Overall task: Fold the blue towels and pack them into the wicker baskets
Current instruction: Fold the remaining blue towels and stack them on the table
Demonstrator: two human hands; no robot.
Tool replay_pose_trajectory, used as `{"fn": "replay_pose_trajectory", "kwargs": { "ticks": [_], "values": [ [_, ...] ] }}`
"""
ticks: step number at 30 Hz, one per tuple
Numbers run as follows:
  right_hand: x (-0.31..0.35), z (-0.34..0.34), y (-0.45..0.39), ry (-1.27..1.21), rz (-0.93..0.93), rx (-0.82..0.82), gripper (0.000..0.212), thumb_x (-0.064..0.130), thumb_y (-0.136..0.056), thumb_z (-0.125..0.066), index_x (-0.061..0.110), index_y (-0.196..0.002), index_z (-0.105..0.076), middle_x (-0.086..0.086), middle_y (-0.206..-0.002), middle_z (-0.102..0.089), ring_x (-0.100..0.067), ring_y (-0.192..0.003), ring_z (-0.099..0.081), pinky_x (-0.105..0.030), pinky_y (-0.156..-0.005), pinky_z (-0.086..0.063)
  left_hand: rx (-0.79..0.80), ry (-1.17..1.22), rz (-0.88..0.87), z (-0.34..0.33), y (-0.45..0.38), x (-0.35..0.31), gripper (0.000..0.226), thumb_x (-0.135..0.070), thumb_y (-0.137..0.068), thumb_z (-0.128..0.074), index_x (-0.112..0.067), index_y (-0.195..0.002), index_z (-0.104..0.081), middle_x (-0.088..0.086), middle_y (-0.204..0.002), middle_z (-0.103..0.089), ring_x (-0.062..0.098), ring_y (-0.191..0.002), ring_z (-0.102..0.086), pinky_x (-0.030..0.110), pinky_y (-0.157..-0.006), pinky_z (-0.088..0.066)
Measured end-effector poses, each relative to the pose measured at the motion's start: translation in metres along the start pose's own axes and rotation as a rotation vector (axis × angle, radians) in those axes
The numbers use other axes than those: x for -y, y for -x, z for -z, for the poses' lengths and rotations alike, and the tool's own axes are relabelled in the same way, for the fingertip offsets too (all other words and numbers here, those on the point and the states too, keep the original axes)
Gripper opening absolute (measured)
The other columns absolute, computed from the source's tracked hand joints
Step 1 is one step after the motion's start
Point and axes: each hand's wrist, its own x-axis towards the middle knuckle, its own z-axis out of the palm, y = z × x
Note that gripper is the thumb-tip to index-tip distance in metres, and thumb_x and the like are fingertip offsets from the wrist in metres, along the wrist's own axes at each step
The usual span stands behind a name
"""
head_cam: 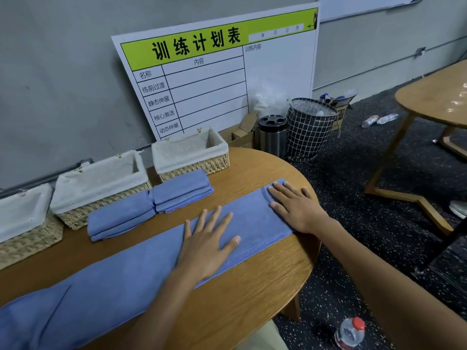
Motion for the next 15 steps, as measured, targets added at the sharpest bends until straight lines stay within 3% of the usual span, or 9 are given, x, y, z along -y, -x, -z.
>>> {"fn": "replay_pose_trajectory", "kwargs": {
  "ticks": [5,7,9,11,13,15],
  "values": [
    [0.013,0.006,0.004,0.179,0.018,-0.073,0.053,0.042,-0.108,-0.017,0.030,-0.159,-0.008,0.005,-0.167,0.001,-0.021,-0.154,0.005,-0.054,-0.122,0.000,0.023,-0.008,0.051,0.001,0.011,-0.002,0.076,-0.079,-0.089,-0.007,-0.047,-0.155,0.012,-0.018,-0.161,0.028,0.017,-0.150,0.027,0.057,-0.120,0.013],
    [0.038,0.002,0.003,0.134,0.104,-0.133,0.052,0.036,-0.108,-0.022,0.028,-0.158,-0.013,0.004,-0.167,-0.003,-0.024,-0.154,0.000,-0.057,-0.122,-0.006,0.017,0.004,0.053,0.003,0.010,-0.005,0.076,-0.078,-0.090,-0.010,-0.046,-0.156,0.011,-0.017,-0.162,0.027,0.018,-0.151,0.026,0.057,-0.120,0.014],
    [0.065,-0.008,0.003,0.014,0.173,-0.083,0.058,0.051,-0.104,-0.013,0.030,-0.158,-0.017,0.005,-0.167,-0.006,-0.022,-0.154,-0.002,-0.053,-0.122,-0.009,0.018,0.022,0.056,0.003,0.010,-0.006,0.076,-0.077,-0.091,-0.012,-0.045,-0.156,0.010,-0.017,-0.162,0.027,0.018,-0.151,0.026,0.057,-0.120,0.013],
    [0.078,-0.021,0.004,-0.046,0.167,-0.006,0.083,0.073,-0.086,0.008,0.036,-0.158,-0.011,0.010,-0.166,0.000,-0.018,-0.154,0.004,-0.048,-0.123,-0.002,0.022,0.030,0.058,0.004,0.013,-0.004,0.074,-0.077,-0.093,-0.014,-0.045,-0.157,0.009,-0.018,-0.163,0.025,0.016,-0.151,0.025,0.057,-0.121,0.012],
    [0.077,-0.025,0.004,-0.032,0.140,0.012,0.092,0.073,-0.074,0.014,0.039,-0.157,-0.005,0.012,-0.165,0.006,-0.016,-0.153,0.010,-0.046,-0.123,0.004,0.028,0.048,0.080,0.004,0.020,0.002,0.073,-0.076,-0.094,-0.014,-0.046,-0.156,0.008,-0.019,-0.163,0.024,0.015,-0.151,0.025,0.058,-0.120,0.011],
    [0.074,-0.024,0.002,-0.021,0.138,0.022,0.090,0.072,-0.074,0.014,0.041,-0.157,-0.002,0.014,-0.165,0.009,-0.015,-0.152,0.012,-0.045,-0.122,0.006,0.027,0.051,0.114,0.003,0.035,0.013,0.072,-0.076,-0.093,-0.013,-0.047,-0.156,0.008,-0.020,-0.162,0.025,0.014,-0.151,0.025,0.060,-0.120,0.010]
  ]
}}
